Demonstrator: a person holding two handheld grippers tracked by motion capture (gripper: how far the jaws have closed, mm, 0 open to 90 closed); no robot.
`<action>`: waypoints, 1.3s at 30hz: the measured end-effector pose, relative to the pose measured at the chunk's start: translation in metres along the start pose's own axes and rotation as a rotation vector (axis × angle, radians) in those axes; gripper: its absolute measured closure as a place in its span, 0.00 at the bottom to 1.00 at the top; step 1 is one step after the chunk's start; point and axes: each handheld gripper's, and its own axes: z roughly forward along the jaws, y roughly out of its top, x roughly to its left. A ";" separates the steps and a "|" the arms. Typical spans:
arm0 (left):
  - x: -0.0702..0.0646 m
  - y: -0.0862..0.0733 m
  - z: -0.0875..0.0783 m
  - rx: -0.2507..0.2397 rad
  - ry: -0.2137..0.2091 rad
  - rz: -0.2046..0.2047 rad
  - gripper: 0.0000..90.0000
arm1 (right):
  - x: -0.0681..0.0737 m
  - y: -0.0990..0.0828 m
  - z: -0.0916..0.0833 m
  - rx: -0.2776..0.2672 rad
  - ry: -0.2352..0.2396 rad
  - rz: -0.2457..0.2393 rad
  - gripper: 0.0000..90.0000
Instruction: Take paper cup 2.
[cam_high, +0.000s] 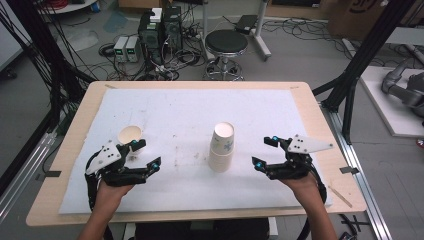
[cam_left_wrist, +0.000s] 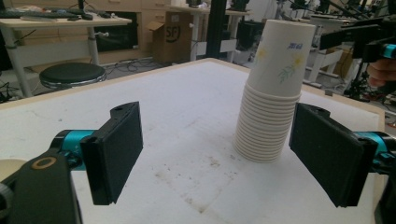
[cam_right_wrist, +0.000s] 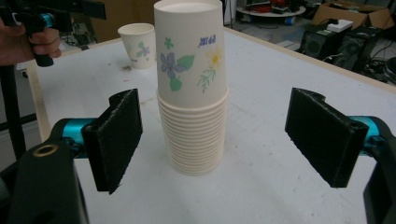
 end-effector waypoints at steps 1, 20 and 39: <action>0.000 0.000 0.000 -0.001 -0.004 0.000 0.19 | 0.000 0.003 0.002 0.003 0.004 0.001 0.22; 0.000 0.000 0.001 -0.003 -0.014 0.001 0.19 | -0.001 0.059 0.056 0.060 0.091 -0.063 0.22; 0.000 -0.001 0.003 0.001 -0.024 -0.003 0.19 | 0.001 0.073 0.099 0.196 0.152 -0.067 0.28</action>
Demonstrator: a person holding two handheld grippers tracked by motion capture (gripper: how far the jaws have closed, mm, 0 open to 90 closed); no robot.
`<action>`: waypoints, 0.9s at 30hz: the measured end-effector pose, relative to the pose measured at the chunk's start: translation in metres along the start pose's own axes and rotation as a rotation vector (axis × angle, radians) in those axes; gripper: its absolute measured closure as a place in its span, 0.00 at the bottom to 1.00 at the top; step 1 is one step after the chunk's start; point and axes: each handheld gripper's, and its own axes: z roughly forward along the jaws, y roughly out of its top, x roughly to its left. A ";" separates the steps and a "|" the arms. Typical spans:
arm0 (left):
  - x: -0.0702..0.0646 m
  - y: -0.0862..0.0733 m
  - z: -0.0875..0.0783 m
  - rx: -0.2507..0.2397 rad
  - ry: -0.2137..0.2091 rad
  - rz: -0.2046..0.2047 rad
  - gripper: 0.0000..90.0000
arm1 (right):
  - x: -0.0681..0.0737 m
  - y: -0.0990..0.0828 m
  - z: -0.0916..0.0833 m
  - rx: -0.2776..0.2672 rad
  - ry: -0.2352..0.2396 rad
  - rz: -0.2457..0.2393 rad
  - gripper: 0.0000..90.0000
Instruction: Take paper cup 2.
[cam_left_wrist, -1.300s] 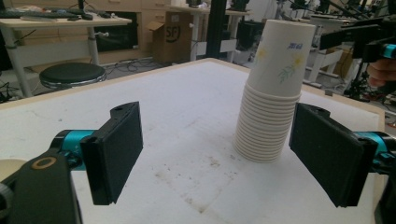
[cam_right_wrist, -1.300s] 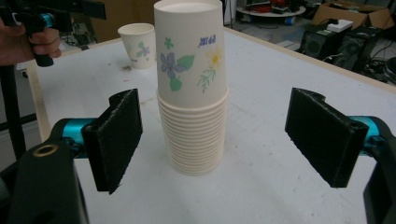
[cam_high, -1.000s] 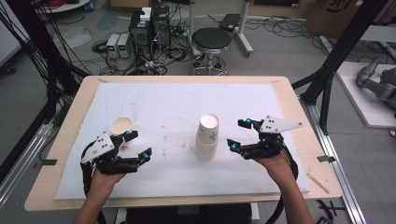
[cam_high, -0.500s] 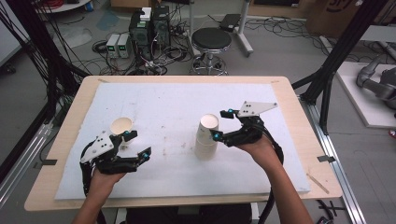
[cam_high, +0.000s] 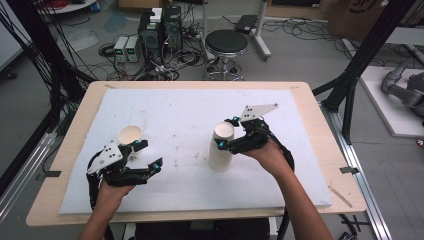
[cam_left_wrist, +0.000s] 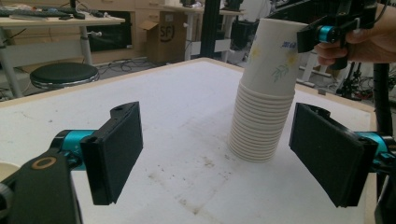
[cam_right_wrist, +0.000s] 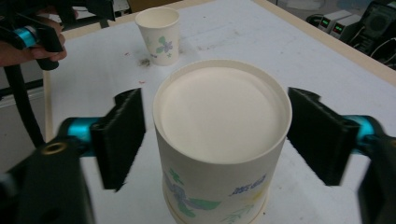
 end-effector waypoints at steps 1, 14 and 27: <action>0.000 0.000 0.000 0.000 -0.002 -0.002 0.20 | 0.000 0.000 0.000 0.001 0.009 -0.003 0.31; -0.002 0.000 0.002 0.007 -0.011 0.000 0.20 | -0.002 0.007 -0.001 0.013 0.008 -0.006 0.38; -0.005 0.001 0.003 0.004 -0.024 0.005 0.20 | -0.003 0.027 -0.020 -0.052 0.017 0.007 0.39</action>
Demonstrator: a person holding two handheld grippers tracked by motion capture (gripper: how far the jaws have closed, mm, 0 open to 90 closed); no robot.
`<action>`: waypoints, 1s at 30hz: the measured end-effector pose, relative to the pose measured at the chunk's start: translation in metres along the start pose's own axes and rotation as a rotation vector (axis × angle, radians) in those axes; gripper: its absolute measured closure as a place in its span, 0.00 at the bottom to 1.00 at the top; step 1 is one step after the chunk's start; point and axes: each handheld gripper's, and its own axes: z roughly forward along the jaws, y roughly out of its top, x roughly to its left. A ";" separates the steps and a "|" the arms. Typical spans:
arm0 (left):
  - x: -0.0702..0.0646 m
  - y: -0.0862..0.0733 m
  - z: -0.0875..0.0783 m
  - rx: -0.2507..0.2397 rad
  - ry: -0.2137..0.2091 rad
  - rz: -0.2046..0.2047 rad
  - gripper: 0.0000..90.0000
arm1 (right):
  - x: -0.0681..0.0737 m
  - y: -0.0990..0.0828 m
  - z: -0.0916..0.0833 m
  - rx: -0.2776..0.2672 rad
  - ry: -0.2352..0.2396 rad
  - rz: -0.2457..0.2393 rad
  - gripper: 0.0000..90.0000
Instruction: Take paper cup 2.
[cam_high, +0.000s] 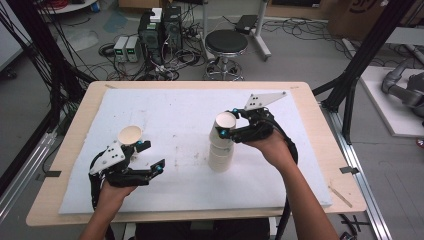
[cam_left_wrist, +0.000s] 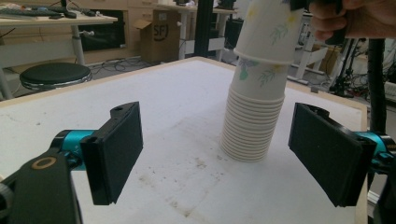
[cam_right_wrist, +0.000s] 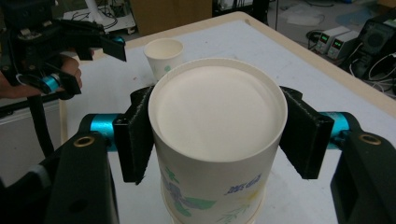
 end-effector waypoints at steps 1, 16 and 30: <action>0.000 0.000 0.000 0.000 0.000 0.000 0.20 | 0.000 0.002 -0.002 -0.006 -0.004 -0.004 0.39; -0.004 0.001 0.003 -0.002 -0.017 0.000 0.20 | 0.005 0.027 -0.041 -0.077 -0.019 -0.006 0.40; -0.007 -0.001 0.005 -0.007 -0.033 0.000 0.20 | 0.005 0.017 -0.076 -0.100 -0.053 -0.019 0.41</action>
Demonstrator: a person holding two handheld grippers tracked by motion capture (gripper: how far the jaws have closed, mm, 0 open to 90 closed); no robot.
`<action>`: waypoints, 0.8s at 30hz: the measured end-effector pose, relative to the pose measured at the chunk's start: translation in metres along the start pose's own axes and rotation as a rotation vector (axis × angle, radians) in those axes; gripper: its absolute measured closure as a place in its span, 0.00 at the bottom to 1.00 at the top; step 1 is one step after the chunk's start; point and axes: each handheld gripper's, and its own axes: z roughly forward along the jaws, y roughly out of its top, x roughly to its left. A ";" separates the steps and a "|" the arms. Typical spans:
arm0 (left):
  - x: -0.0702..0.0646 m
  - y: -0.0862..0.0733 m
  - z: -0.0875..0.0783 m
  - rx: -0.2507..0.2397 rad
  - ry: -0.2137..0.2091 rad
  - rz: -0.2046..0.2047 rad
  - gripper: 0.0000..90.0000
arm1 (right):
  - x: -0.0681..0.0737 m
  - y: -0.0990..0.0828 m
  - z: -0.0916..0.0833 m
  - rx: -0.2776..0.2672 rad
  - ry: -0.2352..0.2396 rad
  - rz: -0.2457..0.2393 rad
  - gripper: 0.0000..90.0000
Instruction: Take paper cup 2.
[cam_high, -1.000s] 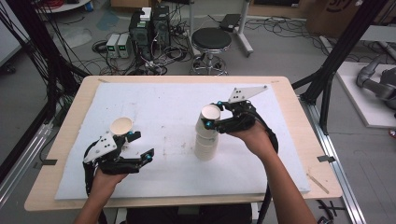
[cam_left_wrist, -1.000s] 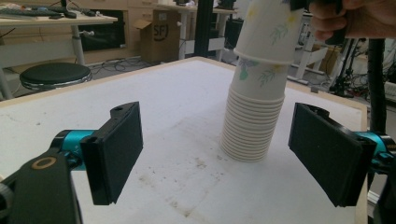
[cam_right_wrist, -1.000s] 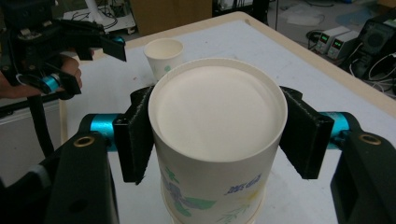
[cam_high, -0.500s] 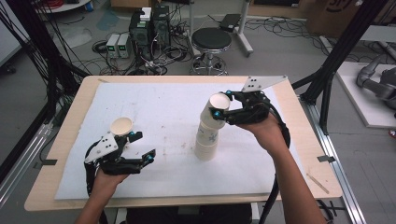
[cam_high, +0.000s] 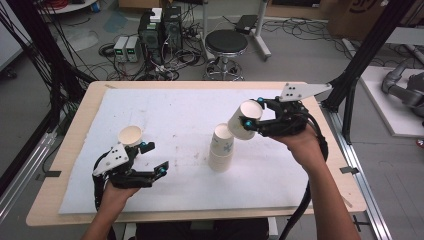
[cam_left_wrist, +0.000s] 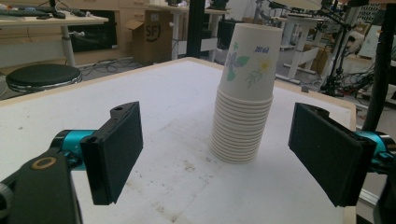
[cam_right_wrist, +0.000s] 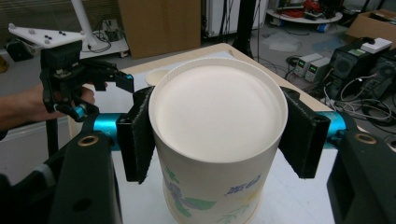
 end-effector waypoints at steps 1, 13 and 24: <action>0.000 0.000 0.000 -0.007 -0.003 -0.002 0.20 | 0.001 -0.003 -0.004 0.007 -0.004 0.005 0.41; -0.005 -0.005 0.008 -0.032 -0.064 -0.012 0.19 | 0.009 -0.056 -0.026 0.039 -0.027 -0.012 0.41; -0.005 -0.004 0.008 -0.023 -0.066 -0.008 0.19 | 0.011 -0.072 -0.023 0.091 -0.038 -0.014 0.41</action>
